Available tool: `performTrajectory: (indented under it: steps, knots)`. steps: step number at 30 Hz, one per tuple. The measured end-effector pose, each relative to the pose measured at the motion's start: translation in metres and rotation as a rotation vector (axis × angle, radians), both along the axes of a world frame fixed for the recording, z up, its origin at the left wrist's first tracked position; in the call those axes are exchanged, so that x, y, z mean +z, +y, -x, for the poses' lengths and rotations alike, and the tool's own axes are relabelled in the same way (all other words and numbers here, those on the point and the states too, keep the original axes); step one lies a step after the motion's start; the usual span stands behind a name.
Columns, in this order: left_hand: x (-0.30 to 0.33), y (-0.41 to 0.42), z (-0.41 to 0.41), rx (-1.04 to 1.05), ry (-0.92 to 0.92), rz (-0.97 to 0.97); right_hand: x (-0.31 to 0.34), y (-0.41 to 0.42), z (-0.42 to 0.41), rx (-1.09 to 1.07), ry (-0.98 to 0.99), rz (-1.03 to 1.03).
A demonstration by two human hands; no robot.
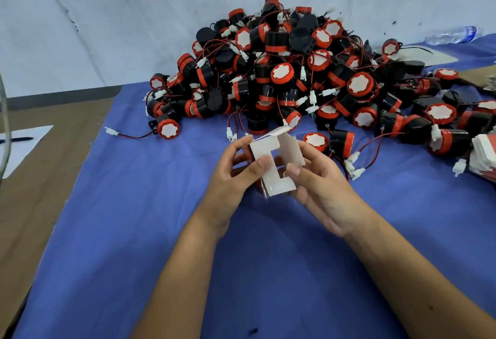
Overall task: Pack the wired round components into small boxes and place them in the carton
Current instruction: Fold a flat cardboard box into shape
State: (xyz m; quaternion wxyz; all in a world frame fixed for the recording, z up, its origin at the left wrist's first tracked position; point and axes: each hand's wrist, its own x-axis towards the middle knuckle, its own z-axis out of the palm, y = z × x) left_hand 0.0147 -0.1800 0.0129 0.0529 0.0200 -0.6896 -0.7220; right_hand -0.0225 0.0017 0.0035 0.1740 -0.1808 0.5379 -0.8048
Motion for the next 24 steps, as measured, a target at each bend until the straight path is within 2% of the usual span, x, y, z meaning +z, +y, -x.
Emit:
performTrajectory:
  steps: [5, 13, 24]
  knots:
    - [-0.002, 0.004, 0.000, -0.035, 0.034, -0.013, 0.003, -0.001, -0.003, -0.010, -0.020, 0.052]
    - [-0.007, 0.015, -0.001, 0.056, 0.183, 0.030, 0.001, -0.006, -0.005, 0.145, 0.087, 0.036]
    - [-0.006, 0.007, -0.003, -0.033, 0.178, 0.006, 0.001, -0.007, -0.006, 0.192, 0.017, 0.070]
